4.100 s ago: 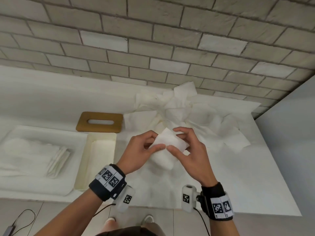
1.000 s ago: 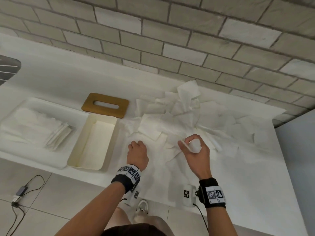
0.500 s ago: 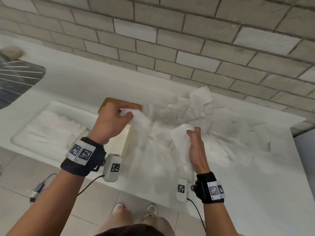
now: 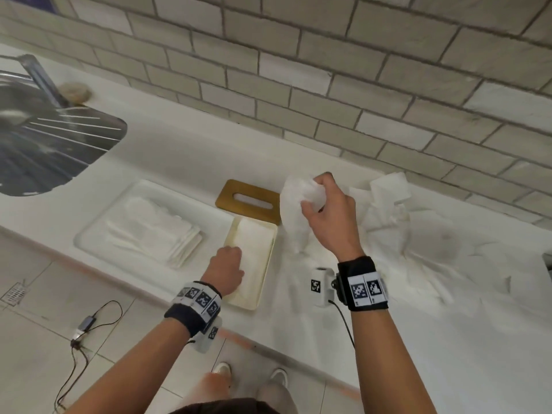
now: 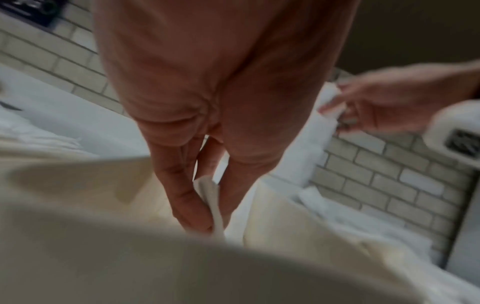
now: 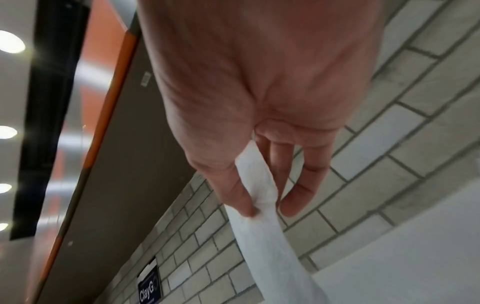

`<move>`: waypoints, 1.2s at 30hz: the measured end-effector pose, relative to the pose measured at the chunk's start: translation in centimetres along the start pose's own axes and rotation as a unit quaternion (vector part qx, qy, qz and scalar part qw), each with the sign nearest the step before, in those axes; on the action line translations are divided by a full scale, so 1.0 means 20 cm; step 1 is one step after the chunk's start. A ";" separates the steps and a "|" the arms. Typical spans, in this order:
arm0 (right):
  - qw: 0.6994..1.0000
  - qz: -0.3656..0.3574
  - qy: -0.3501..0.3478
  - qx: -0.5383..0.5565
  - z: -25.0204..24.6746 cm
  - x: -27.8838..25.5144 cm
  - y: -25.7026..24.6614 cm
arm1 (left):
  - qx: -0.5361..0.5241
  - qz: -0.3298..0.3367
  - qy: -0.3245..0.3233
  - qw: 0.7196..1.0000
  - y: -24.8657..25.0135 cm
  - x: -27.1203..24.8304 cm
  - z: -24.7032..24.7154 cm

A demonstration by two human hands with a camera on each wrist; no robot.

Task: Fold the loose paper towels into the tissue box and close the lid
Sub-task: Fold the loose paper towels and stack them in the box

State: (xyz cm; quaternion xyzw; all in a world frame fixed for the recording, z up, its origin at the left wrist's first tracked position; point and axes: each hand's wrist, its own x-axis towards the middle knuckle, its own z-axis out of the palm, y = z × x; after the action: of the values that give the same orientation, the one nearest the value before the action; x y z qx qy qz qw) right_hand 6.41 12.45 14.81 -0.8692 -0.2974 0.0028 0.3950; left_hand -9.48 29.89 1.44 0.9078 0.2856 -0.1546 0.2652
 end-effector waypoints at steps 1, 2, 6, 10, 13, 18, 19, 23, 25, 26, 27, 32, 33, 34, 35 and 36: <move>0.999 -0.032 0.013 -0.003 0.02 0.03 -0.05 | 0.027 0.006 -0.011 1.000 -0.01 0.01 0.02; 0.998 -0.064 0.026 0.000 0.04 0.06 -0.09 | 0.045 0.010 -0.021 0.999 -0.02 0.01 0.03; 0.987 -0.151 0.042 -0.027 0.17 0.03 -0.20 | 0.033 0.029 -0.019 0.999 -0.07 -0.05 0.02; 0.978 -0.147 0.018 -0.148 0.39 -0.18 -0.13 | 0.000 0.073 0.066 0.995 -0.15 -0.17 -0.08; 0.965 -0.131 -0.035 -0.223 0.57 -0.37 -0.04 | -0.051 0.104 0.183 0.976 -0.24 -0.25 -0.14; 0.946 -0.072 -0.125 -0.291 0.76 -0.57 0.01 | -0.104 0.086 0.193 0.972 -0.33 -0.26 -0.11; 0.943 -0.068 -0.134 -0.297 0.78 -0.58 0.01 | -0.105 0.084 0.177 0.975 -0.35 -0.25 -0.10; 0.936 -0.053 -0.161 -0.310 0.81 -0.60 0.02 | -0.092 0.083 0.129 0.984 -0.36 -0.22 -0.05; 0.932 -0.049 -0.178 -0.311 0.81 -0.59 0.02 | -0.089 0.080 0.128 0.984 -0.36 -0.19 -0.03; 0.929 -0.055 -0.199 -0.308 0.79 -0.59 0.02 | -0.088 0.079 0.129 0.985 -0.35 -0.18 -0.02; 0.927 -0.059 -0.226 -0.293 0.77 -0.58 0.01 | -0.086 0.079 0.128 0.985 -0.35 -0.18 -0.02; 0.982 0.016 -0.179 -0.055 0.51 -0.47 0.11 | -0.070 0.078 0.160 0.982 -0.28 -0.19 -0.03; 0.989 0.025 -0.137 -0.057 0.45 -0.43 0.17 | -0.066 0.086 0.178 0.978 -0.26 -0.21 -0.04; 0.990 0.029 -0.103 -0.093 0.40 -0.37 0.25 | -0.065 0.099 0.194 0.974 -0.23 -0.22 -0.05; 0.985 0.030 -0.084 -0.145 0.36 -0.31 0.34 | -0.069 0.114 0.208 0.969 -0.20 -0.22 -0.05; 0.975 0.038 -0.091 -0.199 0.32 -0.24 0.42 | -0.075 0.131 0.215 0.965 -0.16 -0.23 -0.06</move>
State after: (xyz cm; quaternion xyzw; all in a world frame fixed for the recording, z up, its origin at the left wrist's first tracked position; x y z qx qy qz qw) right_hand 5.27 10.02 3.42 -0.9371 -0.2936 0.0373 0.1853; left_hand -14.90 30.74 3.11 0.9267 0.2257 0.1020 0.2826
